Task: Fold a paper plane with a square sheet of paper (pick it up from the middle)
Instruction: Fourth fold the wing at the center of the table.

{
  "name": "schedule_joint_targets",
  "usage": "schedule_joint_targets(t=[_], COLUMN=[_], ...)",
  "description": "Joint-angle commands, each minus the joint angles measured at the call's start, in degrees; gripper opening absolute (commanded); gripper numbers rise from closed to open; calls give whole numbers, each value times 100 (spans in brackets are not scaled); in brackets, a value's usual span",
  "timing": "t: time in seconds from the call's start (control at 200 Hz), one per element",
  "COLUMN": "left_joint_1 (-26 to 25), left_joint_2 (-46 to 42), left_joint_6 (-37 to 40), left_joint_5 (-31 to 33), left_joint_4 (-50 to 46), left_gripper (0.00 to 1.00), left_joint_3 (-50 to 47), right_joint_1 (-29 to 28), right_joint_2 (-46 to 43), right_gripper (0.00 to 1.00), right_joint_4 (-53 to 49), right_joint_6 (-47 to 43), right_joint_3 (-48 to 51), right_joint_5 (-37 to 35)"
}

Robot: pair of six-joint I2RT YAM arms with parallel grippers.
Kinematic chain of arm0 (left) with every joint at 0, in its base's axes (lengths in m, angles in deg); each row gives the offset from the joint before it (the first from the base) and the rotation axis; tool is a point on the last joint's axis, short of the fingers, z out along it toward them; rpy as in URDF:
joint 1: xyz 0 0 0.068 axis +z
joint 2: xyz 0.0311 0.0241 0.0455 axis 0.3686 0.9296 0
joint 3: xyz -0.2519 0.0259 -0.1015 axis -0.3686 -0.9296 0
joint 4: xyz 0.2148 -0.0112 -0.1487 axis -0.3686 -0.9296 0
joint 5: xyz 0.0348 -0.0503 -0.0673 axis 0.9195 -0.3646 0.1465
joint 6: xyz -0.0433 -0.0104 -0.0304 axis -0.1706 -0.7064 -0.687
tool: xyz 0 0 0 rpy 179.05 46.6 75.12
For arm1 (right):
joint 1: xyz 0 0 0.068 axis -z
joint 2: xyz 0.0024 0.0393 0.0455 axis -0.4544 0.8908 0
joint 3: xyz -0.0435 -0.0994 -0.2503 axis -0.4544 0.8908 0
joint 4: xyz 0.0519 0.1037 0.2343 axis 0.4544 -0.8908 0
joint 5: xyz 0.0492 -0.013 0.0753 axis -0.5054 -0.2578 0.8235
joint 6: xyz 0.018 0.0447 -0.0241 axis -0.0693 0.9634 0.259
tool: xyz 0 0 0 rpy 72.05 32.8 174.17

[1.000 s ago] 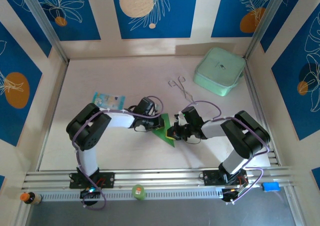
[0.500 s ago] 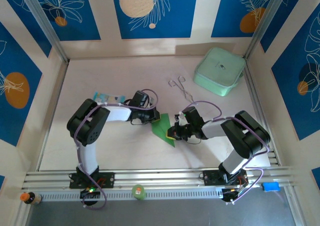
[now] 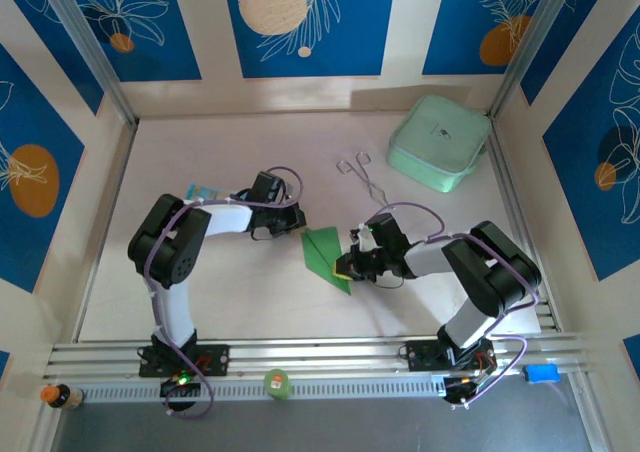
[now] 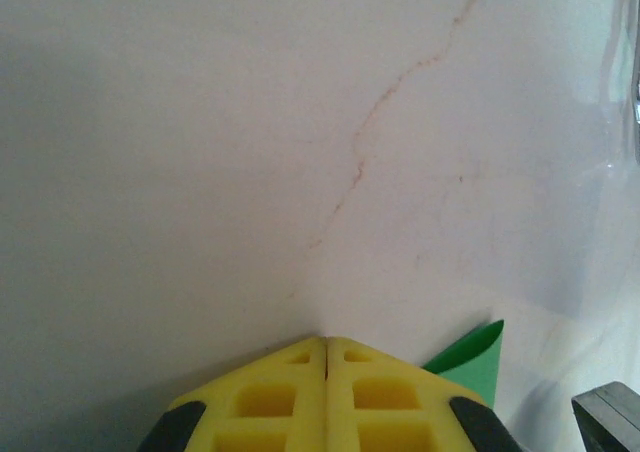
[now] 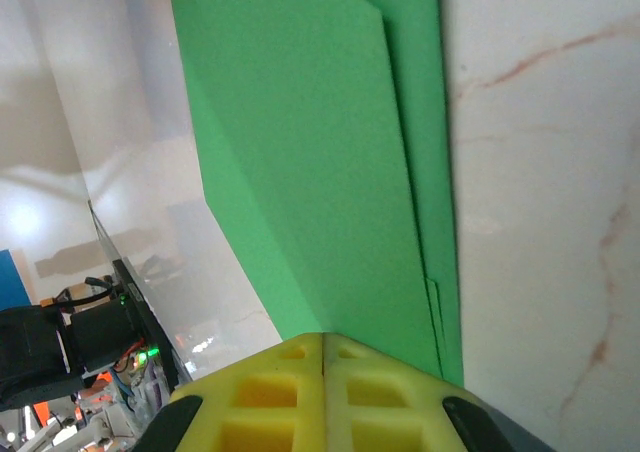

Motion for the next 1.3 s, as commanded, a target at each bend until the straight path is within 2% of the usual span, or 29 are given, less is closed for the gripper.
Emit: schedule_joint_targets(t=[0.0, 0.14, 0.275, 0.415, 0.57, 0.71, 1.085, 1.295], left_joint_1=[75, -33, -357, -805, -1149, -1165, -1147, -1147], left_joint_2=[-251, -684, -910, -788, -536, -306, -127, -123], left_joint_6=[90, -135, -190, -280, -368, -517, -451, -491], left_joint_5=[289, 267, 121, -298, -415, -435, -37, -97], left_joint_4=[-252, -28, 107, 405, 669, 1018, 724, 806], left_gripper=[5, 7, 8, 7, 7, 6, 4, 4], left_joint_3=[59, -189, -350, -505, -704, -965, -1229, -1216], right_joint_1=[24, 26, 26, 39, 96, 114, 96, 12], right_joint_2=[263, 269, 268, 269, 271, 252, -542, -185], right_gripper=[0, 0, 0, 0, 0, 0, 0, 0], right_joint_4=[-941, -961, -961, -935, -847, -853, -1485, -1532], right_joint_6=[-95, -112, -83, -34, 19, 33, -110, -112], right_joint_3=[268, 224, 214, 241, 283, 263, -346, -942], right_joint_5=[-174, -179, -189, -179, -110, -51, 19, -47])
